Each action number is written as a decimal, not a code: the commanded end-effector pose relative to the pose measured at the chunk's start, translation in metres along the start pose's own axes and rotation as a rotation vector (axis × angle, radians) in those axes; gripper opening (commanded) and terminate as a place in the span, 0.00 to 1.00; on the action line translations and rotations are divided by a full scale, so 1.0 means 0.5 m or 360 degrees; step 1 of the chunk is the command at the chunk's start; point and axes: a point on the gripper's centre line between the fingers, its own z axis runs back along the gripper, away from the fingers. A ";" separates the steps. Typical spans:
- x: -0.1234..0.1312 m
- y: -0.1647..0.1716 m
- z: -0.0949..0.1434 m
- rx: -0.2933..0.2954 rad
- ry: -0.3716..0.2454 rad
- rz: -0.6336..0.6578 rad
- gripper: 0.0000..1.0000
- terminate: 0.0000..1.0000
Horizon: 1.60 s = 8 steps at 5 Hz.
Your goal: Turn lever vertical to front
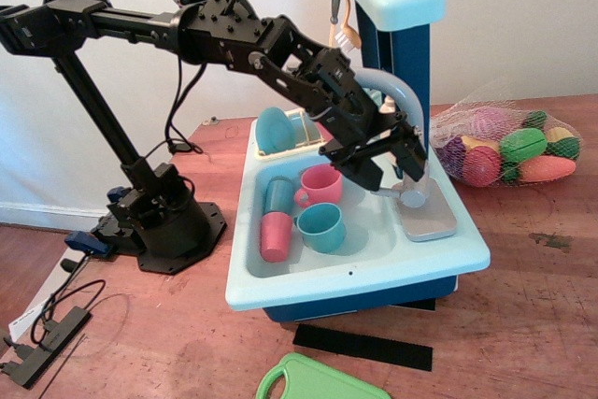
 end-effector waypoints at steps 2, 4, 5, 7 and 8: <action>-0.012 0.073 0.010 0.0031 0.0054 -0.0016 1.00 0.00; -0.046 0.166 0.098 0.0094 0.0015 -0.0007 1.00 0.00; -0.057 0.182 0.124 0.0124 0.0028 -0.0024 1.00 0.00; -0.057 0.182 0.124 0.0124 0.0028 -0.0024 1.00 0.00; -0.057 0.182 0.124 0.0124 0.0028 -0.0024 1.00 0.00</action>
